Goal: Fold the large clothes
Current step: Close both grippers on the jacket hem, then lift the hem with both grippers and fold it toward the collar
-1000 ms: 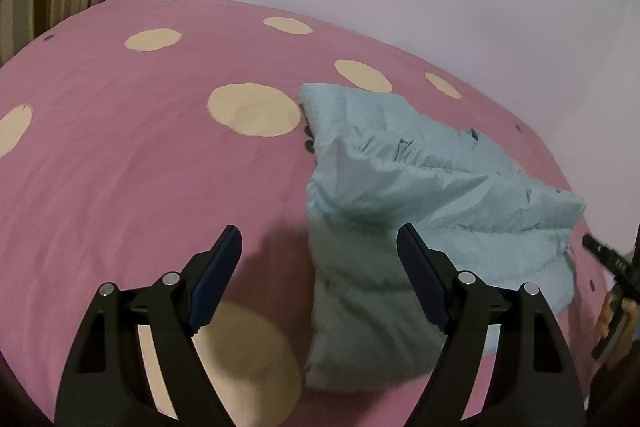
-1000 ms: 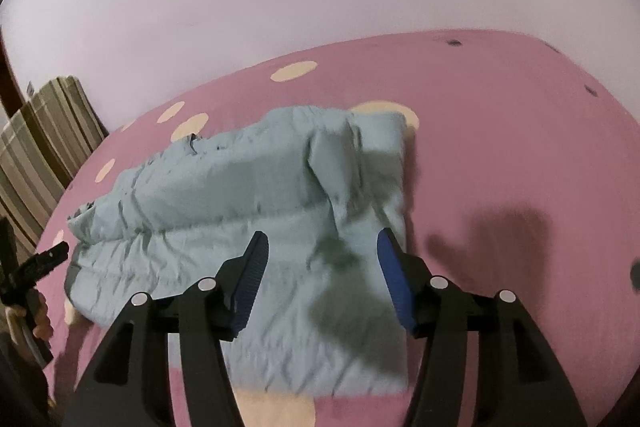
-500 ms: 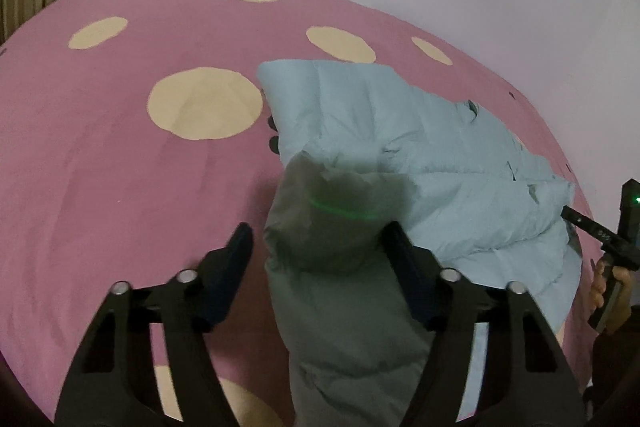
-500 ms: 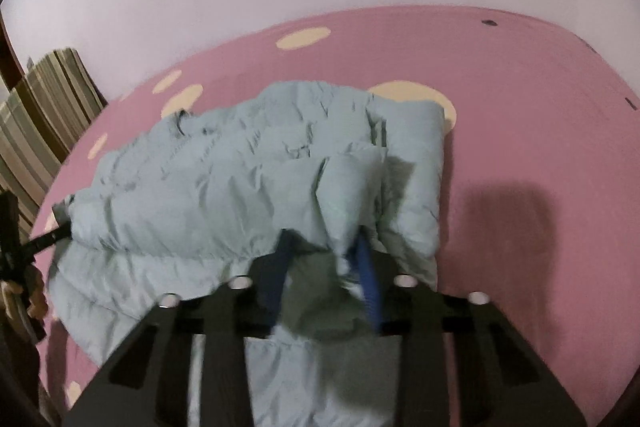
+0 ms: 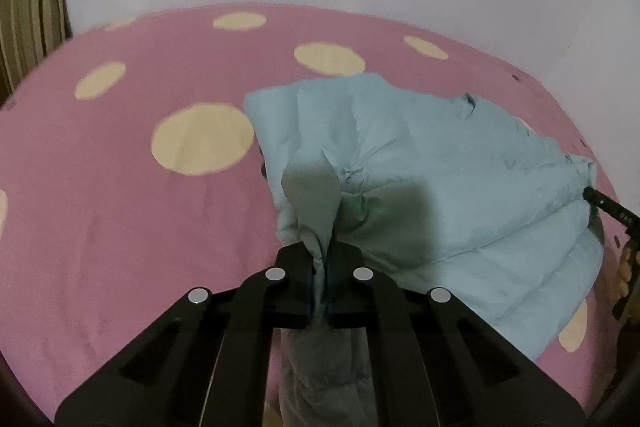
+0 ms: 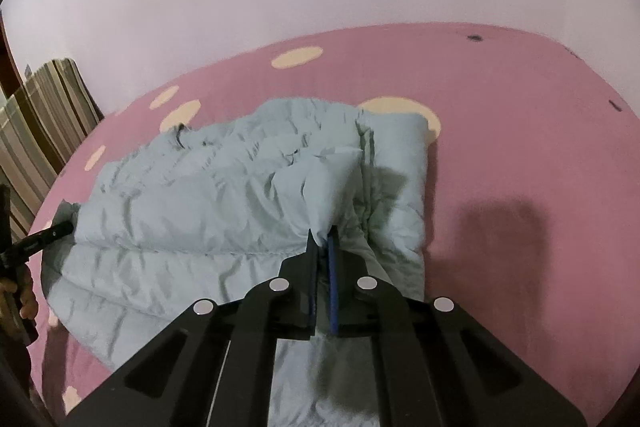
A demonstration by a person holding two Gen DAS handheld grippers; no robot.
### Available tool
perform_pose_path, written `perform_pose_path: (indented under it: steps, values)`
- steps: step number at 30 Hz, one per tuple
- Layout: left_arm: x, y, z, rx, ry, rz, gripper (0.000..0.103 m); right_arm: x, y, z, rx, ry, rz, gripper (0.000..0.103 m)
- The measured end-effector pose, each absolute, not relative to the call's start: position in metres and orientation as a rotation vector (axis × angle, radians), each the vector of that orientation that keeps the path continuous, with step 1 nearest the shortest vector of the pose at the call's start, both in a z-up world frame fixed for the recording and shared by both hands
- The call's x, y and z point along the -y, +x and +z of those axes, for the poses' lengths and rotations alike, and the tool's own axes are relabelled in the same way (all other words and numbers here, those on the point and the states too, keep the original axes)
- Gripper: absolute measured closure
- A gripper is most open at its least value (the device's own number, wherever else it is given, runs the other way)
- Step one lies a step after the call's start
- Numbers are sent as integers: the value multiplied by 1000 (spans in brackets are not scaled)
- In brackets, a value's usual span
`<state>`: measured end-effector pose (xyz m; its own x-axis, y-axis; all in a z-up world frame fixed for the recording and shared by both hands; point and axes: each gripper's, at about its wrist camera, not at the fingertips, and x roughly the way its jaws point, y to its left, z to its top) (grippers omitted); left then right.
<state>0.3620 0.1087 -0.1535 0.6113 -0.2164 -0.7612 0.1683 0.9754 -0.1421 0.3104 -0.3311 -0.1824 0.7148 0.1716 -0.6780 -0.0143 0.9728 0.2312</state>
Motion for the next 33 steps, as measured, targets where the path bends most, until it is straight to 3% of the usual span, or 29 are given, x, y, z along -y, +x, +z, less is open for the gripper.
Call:
perform_pose_path:
  steps: [8,14,33]
  values:
    - [-101,350,-97,-737,-38,-190,100,336,296,-141,-663,213,94,101]
    - [-85,390,-79,-710,-9,-138,100,346,334,-125,-642,240,67,101]
    - [-65,490,-112,-774,84,-31,100,356,433,-149,-715,275,13,101]
